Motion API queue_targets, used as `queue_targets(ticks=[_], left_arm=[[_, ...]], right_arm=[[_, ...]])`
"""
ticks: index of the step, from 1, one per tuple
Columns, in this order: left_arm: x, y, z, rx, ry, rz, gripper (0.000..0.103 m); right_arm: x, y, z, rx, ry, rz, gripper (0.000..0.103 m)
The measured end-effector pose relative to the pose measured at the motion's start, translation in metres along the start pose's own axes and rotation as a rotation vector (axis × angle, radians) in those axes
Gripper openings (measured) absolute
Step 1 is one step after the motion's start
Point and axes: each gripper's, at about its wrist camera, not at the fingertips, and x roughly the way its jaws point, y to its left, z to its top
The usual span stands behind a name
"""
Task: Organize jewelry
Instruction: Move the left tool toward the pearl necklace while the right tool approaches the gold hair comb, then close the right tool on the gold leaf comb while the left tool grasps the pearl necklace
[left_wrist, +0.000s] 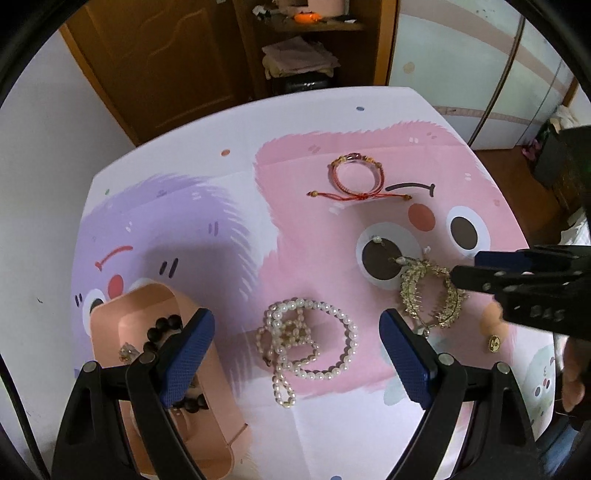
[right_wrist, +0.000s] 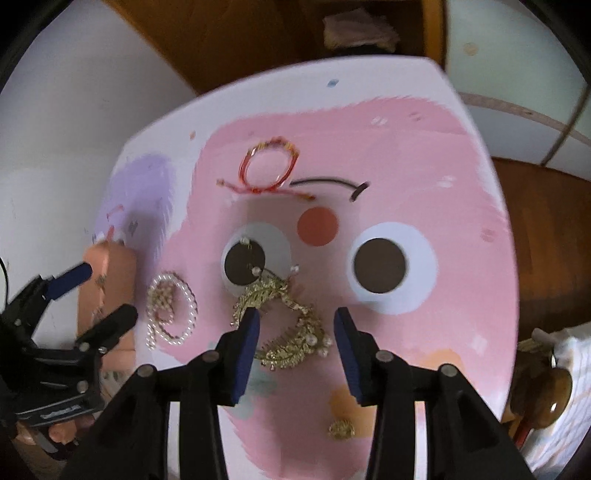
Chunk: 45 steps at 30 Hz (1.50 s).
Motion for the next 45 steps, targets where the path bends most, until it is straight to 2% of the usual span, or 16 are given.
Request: queue_targets(ticks=[5,13,14,18,19,23,26,30,33,38,42,45], left_arm=[[0.009,0.008,0.001,-0.022,0.017,-0.011,0.089],[0.015,0.011,0.021,-0.008,0.007,-0.016,0.089],[0.016,0.01,0.024,-0.005,0.007,-0.016,0.089],[0.02,0.013,0.027,-0.007,0.032,-0.036,0.089],[0.022,0.013,0.026,-0.007,0.042,-0.039,0.089],[0.028,0.017,0.017,0.016,0.065,-0.034,0.089],[0.036,0.017,0.013,0.06,0.097,-0.029,0.08],[0.053,0.018,0.011,0.104,0.168,-0.053,0.056],[0.062,0.015,0.009,0.157,0.19,-0.055,0.055],[0.065,0.008,0.007,0.28,0.18,-0.008,0.055],[0.069,0.013,0.01,0.265,0.19,-0.016,0.054],[0.07,0.017,0.015,0.227,0.2,-0.051,0.045]], right_arm=[[0.023,0.018,0.004,-0.1,0.046,-0.056,0.042],[0.036,0.028,0.006,-0.191,0.023,-0.151,0.041],[0.038,0.031,0.005,-0.201,0.021,-0.168,0.039],[0.043,0.039,0.002,-0.243,-0.005,-0.238,0.012],[0.043,0.039,0.002,-0.235,-0.009,-0.243,0.009],[0.041,0.033,0.002,-0.184,-0.019,-0.232,0.009],[0.039,0.029,0.0,-0.166,-0.022,-0.222,0.009],[0.038,0.026,-0.001,-0.153,-0.019,-0.2,0.009],[0.036,0.021,-0.002,-0.142,-0.02,-0.18,0.009],[0.033,0.015,-0.004,-0.124,-0.027,-0.154,0.009],[0.033,0.015,-0.005,-0.122,-0.036,-0.154,0.009],[0.032,0.013,-0.006,-0.114,-0.039,-0.144,0.009]])
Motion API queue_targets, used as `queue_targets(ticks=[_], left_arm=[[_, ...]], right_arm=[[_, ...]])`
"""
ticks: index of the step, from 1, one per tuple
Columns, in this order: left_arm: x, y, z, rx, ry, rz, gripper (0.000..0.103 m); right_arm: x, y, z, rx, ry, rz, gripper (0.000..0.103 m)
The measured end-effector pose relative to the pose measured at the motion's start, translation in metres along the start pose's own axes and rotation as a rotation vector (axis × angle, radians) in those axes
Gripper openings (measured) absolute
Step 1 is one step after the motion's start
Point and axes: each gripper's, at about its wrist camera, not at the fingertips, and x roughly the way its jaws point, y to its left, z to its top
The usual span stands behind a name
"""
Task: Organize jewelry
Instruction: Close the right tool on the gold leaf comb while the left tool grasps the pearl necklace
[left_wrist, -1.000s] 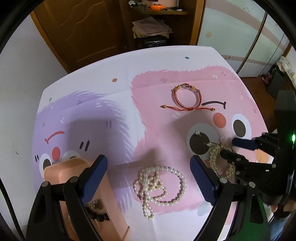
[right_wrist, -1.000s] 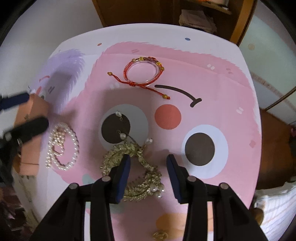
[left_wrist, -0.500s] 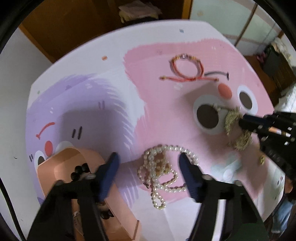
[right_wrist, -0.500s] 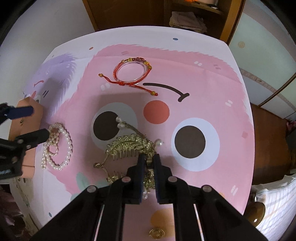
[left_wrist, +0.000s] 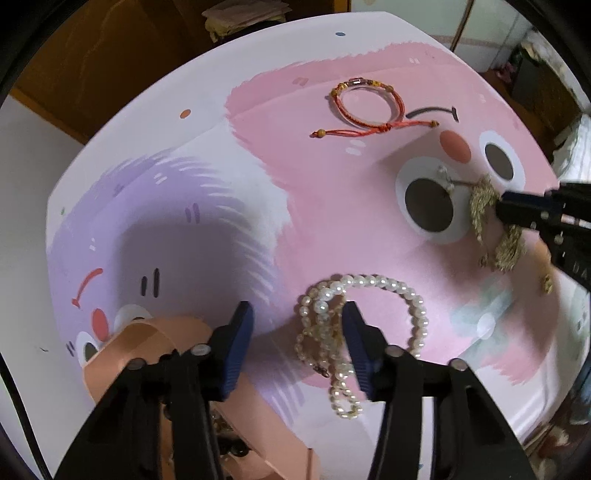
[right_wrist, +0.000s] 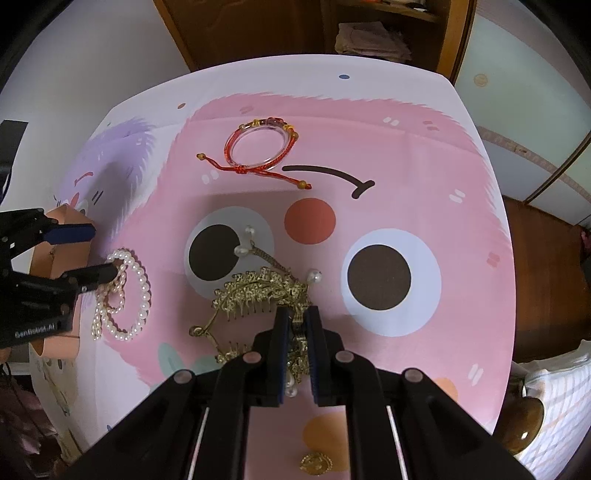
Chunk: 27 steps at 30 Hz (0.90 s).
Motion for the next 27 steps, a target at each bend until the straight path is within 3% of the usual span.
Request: queue_targets(ticks=[9,12,21,27], left_arm=[[0.011,0.005,0.01,-0.045,0.044,-0.028,0.043],[0.013,0.014,0.014,-0.093,0.064,-0.058,0.011],[-0.007,0.022,0.008,-0.157,0.039,-0.077,0.006],[-0.046,0.011,0.006,-0.203,-0.033,-0.111,0.006]], right_arm=[[-0.001,-0.005,0.0,0.031,-0.002,0.03,0.009],[-0.001,-0.006,0.0,0.038,-0.004,0.034,0.009],[-0.001,-0.008,-0.001,0.052,-0.008,0.048,0.009],[-0.002,-0.007,-0.003,0.072,0.003,0.062,0.009]])
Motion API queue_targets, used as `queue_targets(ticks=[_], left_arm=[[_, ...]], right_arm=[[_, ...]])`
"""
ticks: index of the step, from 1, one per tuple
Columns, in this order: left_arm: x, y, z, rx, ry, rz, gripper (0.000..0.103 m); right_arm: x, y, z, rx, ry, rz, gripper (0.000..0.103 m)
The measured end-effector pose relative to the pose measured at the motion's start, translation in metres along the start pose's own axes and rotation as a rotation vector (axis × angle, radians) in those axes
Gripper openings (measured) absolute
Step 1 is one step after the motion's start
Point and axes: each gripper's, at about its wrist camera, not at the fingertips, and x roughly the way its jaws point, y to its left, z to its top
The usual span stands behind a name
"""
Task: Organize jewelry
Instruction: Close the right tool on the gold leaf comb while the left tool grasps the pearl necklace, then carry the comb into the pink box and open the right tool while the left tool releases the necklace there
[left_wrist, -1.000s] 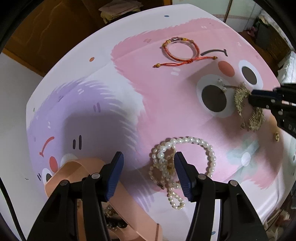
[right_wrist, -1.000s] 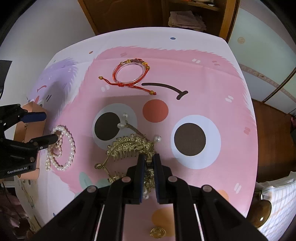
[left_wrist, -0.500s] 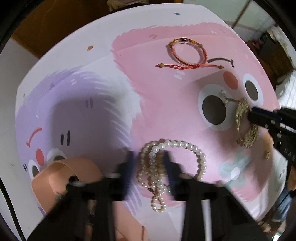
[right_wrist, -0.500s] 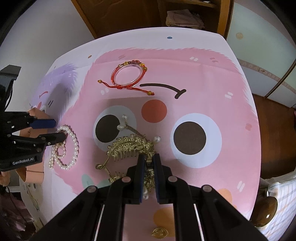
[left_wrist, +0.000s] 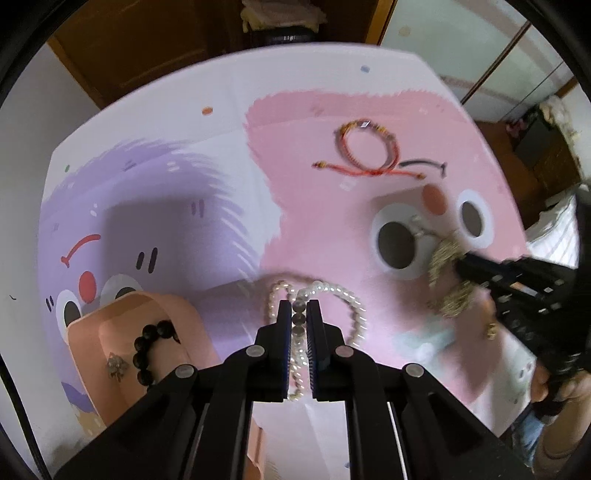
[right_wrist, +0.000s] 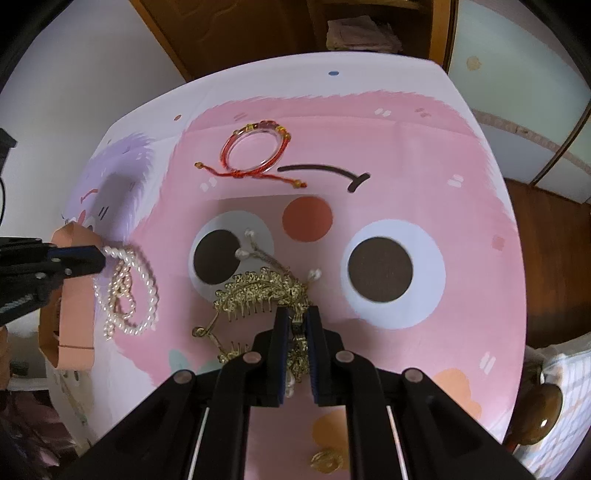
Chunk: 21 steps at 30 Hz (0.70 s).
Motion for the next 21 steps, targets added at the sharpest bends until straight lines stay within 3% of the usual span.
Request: queue_targets(ticks=[14,21], left_arm=[[-0.093,0.001,-0.04,-0.029,-0.171,-0.039,0.006],[-0.131,0.016,-0.064,-0.049,-0.246,-0.032,0.006]], right_arm=[[-0.055,0.042,-0.013,-0.059,-0.081,-0.003,0.009],[-0.086,0.085,-0.011,-0.125,-0.129,0.019,0.009]])
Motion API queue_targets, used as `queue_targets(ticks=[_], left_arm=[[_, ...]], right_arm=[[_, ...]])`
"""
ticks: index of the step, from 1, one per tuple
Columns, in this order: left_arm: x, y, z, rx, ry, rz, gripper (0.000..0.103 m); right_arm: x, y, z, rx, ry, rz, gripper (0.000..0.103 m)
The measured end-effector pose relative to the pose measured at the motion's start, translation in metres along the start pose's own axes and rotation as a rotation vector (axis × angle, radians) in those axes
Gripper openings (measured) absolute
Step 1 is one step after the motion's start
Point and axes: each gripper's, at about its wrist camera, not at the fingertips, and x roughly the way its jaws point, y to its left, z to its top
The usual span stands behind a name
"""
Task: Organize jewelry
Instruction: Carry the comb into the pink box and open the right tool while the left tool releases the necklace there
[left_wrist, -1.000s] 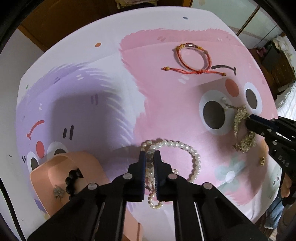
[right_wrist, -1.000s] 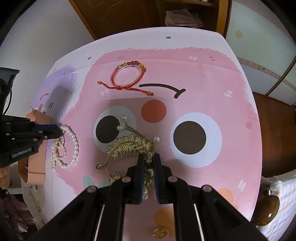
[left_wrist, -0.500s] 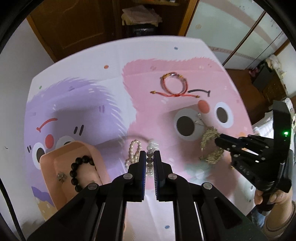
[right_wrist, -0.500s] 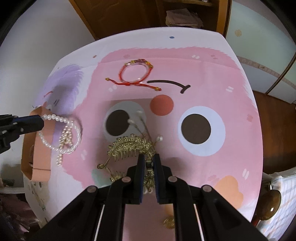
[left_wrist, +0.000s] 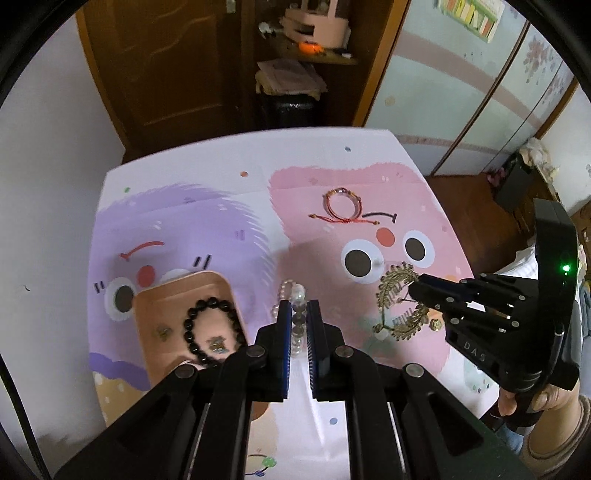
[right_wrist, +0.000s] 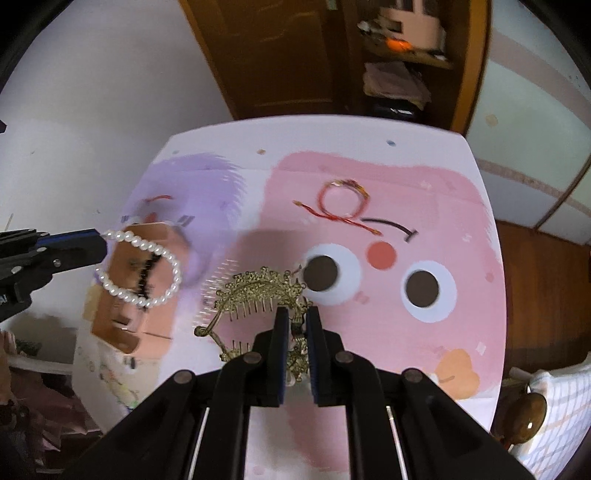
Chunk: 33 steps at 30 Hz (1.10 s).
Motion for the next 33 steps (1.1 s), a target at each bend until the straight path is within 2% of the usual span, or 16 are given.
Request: queue_targets(ticks=[6,13,17,22,33], left_arm=[[-0.027,0.024,-0.01,-0.026,-0.047,0.012,0.006],[-0.035,0.062,-0.022,-0.073,-0.066,0.061,0.006],[-0.025,0.085,-0.03,-0.099,-0.057,0.094,0.006],[-0.007,0.11,-0.038,-0.143,-0.025,0.094,0.006],[0.039,0.131,-0.052,-0.181,0.052,0.077,0.006]], right_arm=[[-0.012,0.046,0.011,-0.063,-0.016,0.037,0.009],[-0.001,0.105,0.02,-0.126,0.009,0.091,0.009],[0.017,0.134,0.019,-0.148,0.046,0.111,0.009],[0.045,0.16,0.012,-0.156,0.103,0.135,0.009],[0.089,0.177,0.001,-0.151,0.17,0.132,0.01]])
